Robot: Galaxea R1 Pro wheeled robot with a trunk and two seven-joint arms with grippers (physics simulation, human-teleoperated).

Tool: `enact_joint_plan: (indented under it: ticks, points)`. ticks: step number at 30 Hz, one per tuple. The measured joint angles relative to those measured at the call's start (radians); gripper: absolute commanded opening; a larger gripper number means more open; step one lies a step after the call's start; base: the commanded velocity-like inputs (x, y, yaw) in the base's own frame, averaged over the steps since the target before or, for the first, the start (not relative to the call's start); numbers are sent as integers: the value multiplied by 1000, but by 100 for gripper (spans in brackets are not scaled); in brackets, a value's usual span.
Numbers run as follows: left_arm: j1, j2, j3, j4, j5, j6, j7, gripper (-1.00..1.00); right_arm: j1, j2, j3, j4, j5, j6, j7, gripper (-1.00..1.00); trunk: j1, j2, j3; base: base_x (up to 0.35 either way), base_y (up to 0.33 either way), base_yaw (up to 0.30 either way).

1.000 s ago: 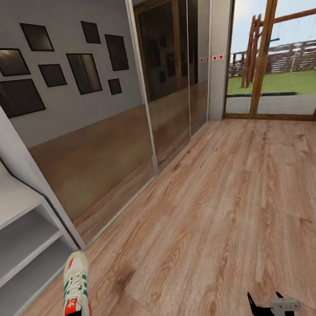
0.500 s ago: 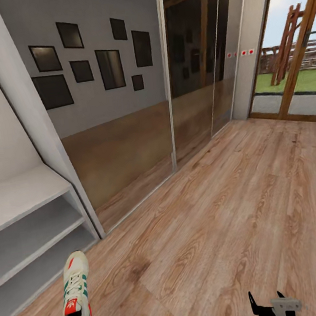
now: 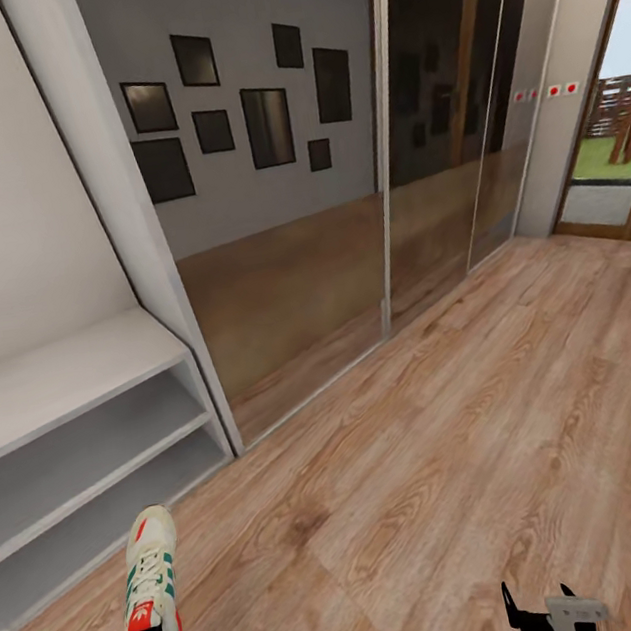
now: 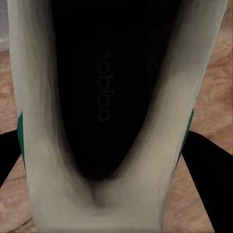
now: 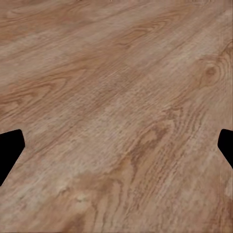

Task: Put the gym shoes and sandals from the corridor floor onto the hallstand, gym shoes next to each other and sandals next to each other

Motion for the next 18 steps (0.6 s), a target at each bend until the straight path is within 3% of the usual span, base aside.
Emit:
enact_joint_plan:
  ticks: [18]
  points:
    - [1, 0, 1, -1, 0, 0, 0, -100, 0, 0, -1, -4, -1, 0, -6, 100, 0, 0, -10, 0, 0, 263]
